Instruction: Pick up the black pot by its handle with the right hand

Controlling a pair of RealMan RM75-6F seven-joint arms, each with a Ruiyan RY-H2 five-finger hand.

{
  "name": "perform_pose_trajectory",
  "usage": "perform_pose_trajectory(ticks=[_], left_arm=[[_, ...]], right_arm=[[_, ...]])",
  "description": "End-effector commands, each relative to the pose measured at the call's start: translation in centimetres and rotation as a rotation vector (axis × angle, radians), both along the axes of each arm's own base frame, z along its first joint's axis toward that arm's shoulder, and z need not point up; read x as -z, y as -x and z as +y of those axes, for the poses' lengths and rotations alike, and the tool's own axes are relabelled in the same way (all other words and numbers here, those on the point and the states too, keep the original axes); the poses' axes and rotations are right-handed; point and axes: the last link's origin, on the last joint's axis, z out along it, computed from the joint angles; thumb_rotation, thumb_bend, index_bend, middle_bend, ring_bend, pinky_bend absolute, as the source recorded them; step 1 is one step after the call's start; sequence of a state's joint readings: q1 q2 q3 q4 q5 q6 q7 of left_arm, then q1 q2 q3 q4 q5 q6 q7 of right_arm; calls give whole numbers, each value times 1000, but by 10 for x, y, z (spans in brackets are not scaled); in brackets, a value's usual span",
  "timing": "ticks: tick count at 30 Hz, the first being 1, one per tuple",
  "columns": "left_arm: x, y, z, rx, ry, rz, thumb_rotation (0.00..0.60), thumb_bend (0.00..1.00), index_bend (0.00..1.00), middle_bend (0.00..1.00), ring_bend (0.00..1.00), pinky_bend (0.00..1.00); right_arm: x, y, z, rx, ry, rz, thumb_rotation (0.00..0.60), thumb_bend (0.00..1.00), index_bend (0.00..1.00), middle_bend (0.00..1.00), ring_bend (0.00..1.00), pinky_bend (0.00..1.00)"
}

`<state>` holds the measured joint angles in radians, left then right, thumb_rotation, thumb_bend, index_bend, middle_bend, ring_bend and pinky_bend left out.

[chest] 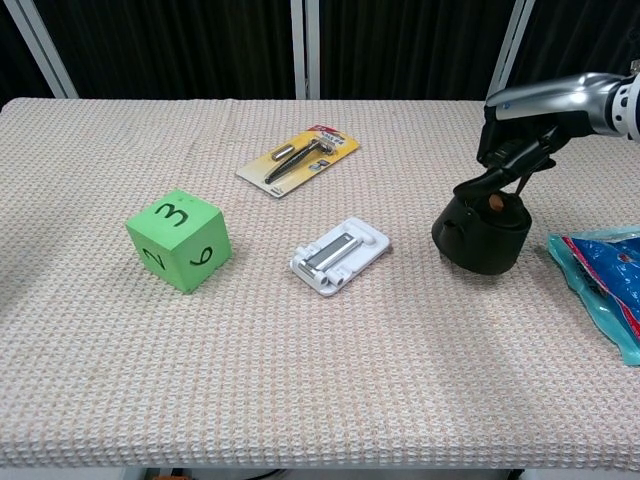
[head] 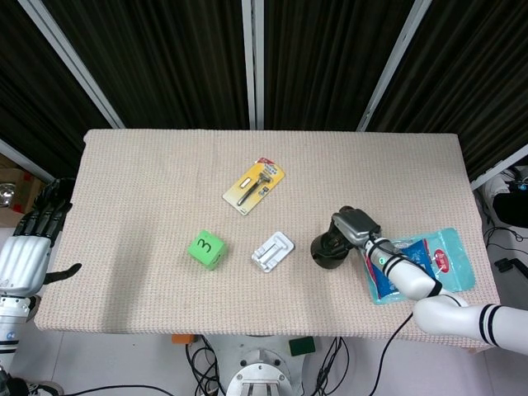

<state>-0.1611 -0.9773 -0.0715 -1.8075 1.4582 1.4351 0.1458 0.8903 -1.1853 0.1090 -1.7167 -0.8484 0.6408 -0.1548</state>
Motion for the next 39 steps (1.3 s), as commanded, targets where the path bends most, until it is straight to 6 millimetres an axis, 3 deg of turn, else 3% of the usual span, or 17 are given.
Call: perform_pose_trajectory(ticks=[1,9,23,39], left_arm=[[0,0,0,0,2,1,592,0,64,23,20,134],[1,0,0,-1,3,1,591,0,64,23,20,134],[1,0,1,-2,4,2,590,0,64,24,20,134],[1,0,1,-3,3,4,590,0,64,23,20,134]], right_arm=[[-4,1,-2,13,22,-13,349,173,1000,998,883,190],[-7,3,-4,63,58,-59,348,172,1000,1000,927,251],[-10,-2,-3,-36,187,-71,350,213,1000,1000,997,400],[-14,-4,-3,-75,278,-157,349,471,1000,1000,1000,534]])
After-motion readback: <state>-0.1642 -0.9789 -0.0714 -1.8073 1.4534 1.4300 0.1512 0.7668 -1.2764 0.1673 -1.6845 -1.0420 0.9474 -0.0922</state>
